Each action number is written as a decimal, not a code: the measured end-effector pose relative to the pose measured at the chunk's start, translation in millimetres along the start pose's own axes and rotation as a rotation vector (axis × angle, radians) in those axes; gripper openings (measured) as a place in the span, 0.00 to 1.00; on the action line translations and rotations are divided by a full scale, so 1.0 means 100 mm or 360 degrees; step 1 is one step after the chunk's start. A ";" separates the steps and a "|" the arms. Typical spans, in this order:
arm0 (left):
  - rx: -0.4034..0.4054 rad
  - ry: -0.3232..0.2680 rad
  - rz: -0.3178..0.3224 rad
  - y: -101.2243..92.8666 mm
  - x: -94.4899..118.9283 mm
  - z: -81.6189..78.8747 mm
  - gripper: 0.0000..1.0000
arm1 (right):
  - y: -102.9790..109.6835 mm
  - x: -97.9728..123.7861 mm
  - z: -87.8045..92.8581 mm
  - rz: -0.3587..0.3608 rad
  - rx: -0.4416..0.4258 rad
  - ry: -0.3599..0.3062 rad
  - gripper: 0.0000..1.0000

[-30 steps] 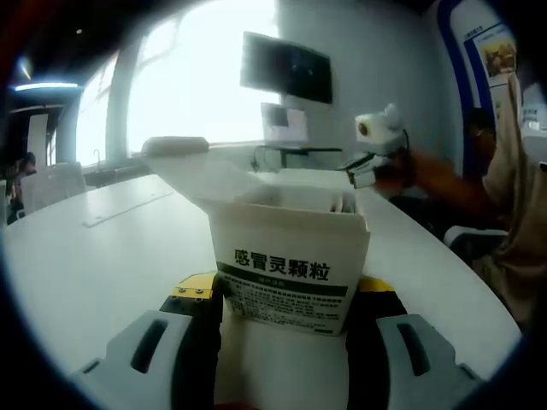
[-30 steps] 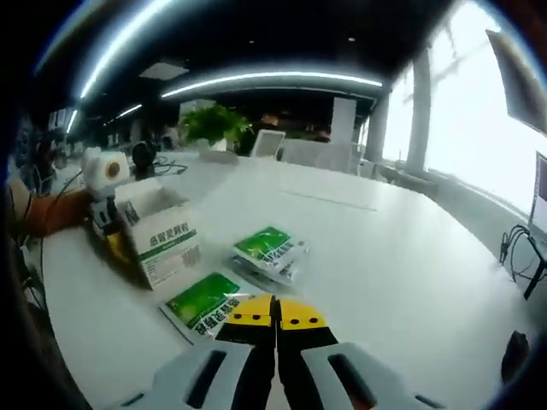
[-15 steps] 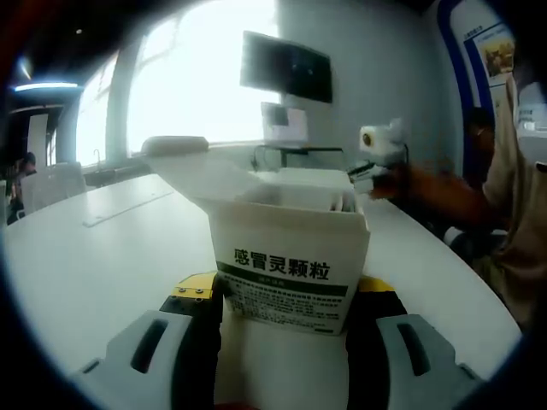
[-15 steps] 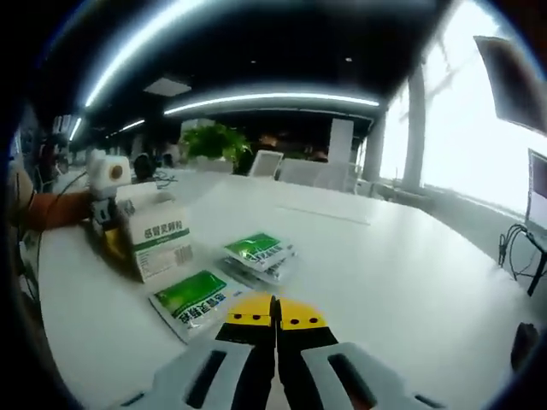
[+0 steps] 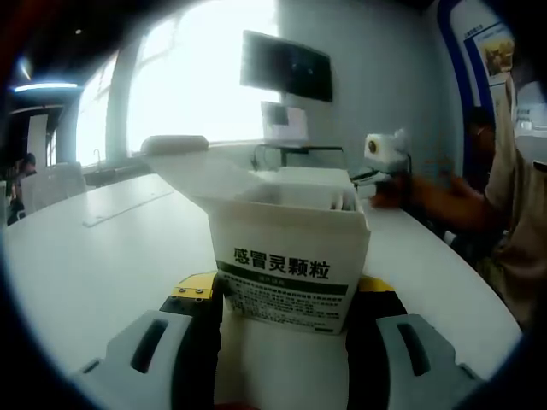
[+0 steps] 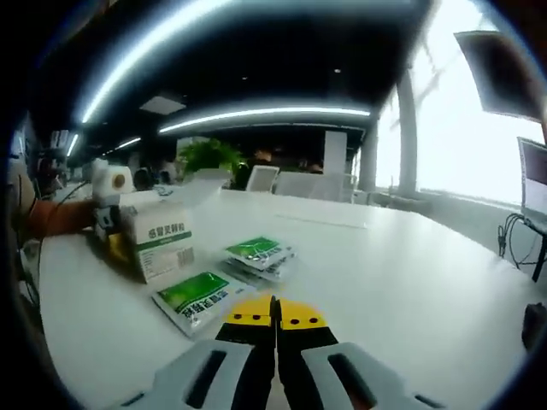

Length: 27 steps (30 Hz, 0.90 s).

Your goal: Take out ganmaoling bag from box put it on table

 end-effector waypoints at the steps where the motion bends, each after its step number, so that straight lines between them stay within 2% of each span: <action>1: 0.0000 0.0001 0.0000 0.00 0.00 0.00 0.49 | 0.02 -0.01 0.00 -0.0012 0.0020 0.0005 0.00; 4: -0.0002 0.0003 -0.0002 0.00 0.00 0.00 0.49 | 0.06 -0.04 0.03 -0.0021 0.0081 0.0049 0.00; 9: -0.0006 0.0003 -0.0003 0.01 0.00 0.01 0.49 | 0.08 -0.05 0.04 -0.0026 0.0131 0.0062 0.00; 27: -0.0009 0.0003 -0.0003 0.01 0.00 0.01 0.49 | 0.08 -0.05 0.04 -0.0023 0.0151 0.0051 0.00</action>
Point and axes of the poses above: the point that each gripper's makers call its tool centre point, and the gripper's own axes: x roughly backward along the fingers, y roughly to its left, z roughly out of its underside, the point moved 2 cm from there along x, roughly backward along the fingers, and after that the axes turned 13 degrees about x, right-handed, at the moved point
